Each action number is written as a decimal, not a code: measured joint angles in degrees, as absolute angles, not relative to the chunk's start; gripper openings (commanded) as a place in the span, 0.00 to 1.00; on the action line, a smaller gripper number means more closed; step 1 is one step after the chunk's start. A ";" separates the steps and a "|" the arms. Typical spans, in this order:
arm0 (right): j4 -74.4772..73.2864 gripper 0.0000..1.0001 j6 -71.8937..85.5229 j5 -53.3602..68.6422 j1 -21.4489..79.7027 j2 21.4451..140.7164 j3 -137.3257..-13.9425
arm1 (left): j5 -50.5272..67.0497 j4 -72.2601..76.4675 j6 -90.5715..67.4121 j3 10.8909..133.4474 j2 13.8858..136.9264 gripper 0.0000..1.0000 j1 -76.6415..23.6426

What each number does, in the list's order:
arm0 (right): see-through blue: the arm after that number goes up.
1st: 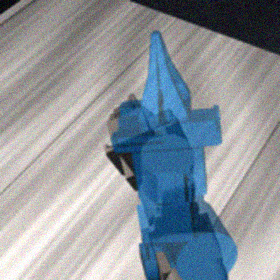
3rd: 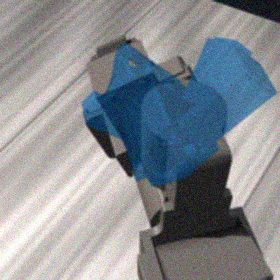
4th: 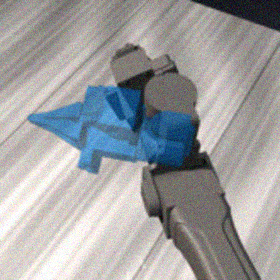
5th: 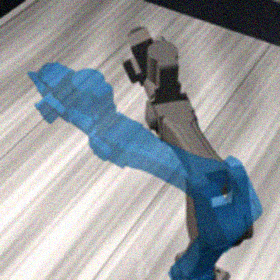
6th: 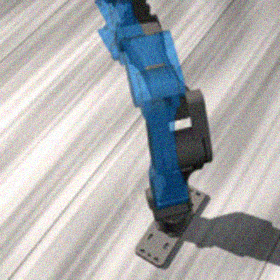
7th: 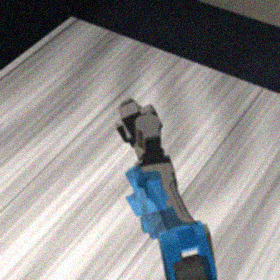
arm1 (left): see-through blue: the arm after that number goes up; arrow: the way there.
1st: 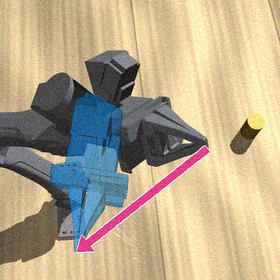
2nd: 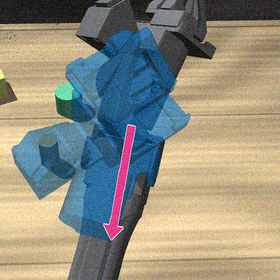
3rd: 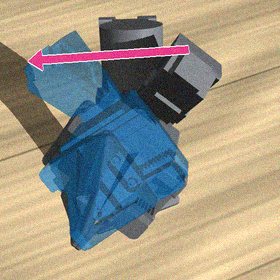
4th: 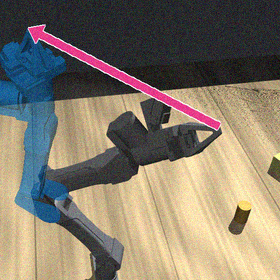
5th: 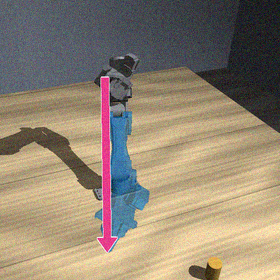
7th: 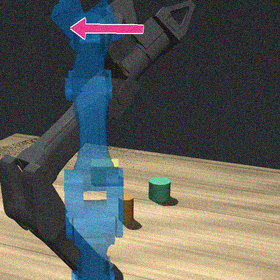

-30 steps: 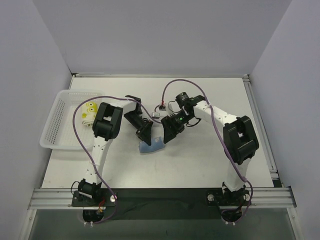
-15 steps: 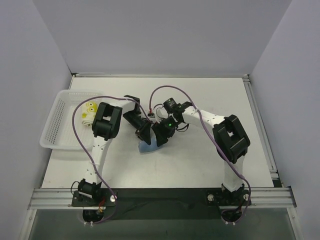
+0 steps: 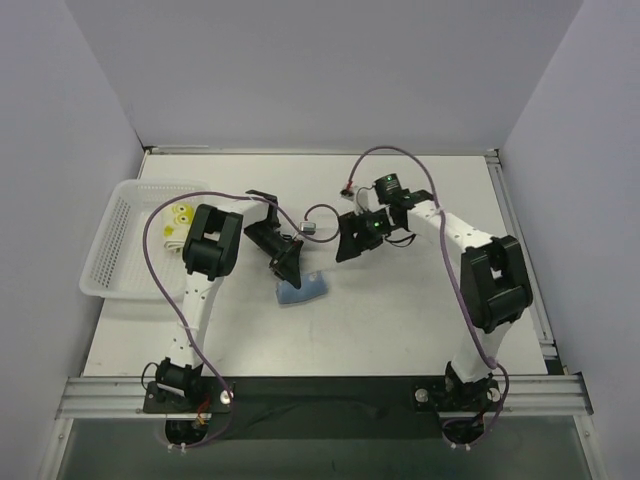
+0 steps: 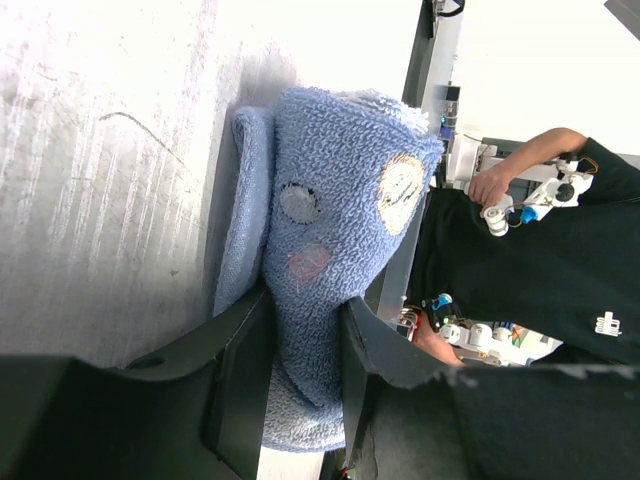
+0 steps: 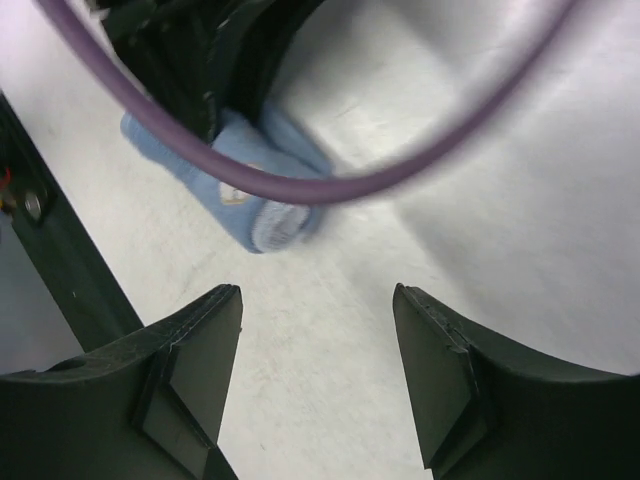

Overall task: Roll the towels
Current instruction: Roll the towel, then place the rolled towel into the container

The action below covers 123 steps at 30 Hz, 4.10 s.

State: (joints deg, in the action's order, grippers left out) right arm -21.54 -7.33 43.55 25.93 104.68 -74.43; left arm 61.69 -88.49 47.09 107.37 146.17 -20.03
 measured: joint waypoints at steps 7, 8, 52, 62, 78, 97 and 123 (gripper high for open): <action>-17.98 0.64 -2.04 44.69 19.29 99.42 -72.93 | 62.02 -88.44 47.09 107.07 146.17 0.39 -19.92; -16.67 0.65 -1.23 45.15 19.79 98.72 -71.53 | 62.02 -88.44 47.09 107.07 146.17 0.39 -19.92; -10.41 0.00 11.11 55.33 29.47 113.69 -71.37 | 43.99 -56.36 33.63 83.53 108.99 0.70 -13.28; -14.94 0.00 15.20 59.77 27.68 118.93 -74.19 | 29.04 -39.07 36.86 62.85 85.78 0.78 -24.84; -15.70 0.19 18.20 64.18 26.55 123.35 -78.35 | 3.66 -20.84 46.00 55.27 94.91 0.44 -45.74; -16.45 0.47 14.44 64.79 25.28 123.28 -81.34 | 15.88 -29.52 36.84 68.27 105.23 0.67 -36.42; -30.61 0.78 4.99 61.60 10.00 116.20 -84.77 | 14.46 -52.14 27.14 90.00 106.54 0.00 -15.29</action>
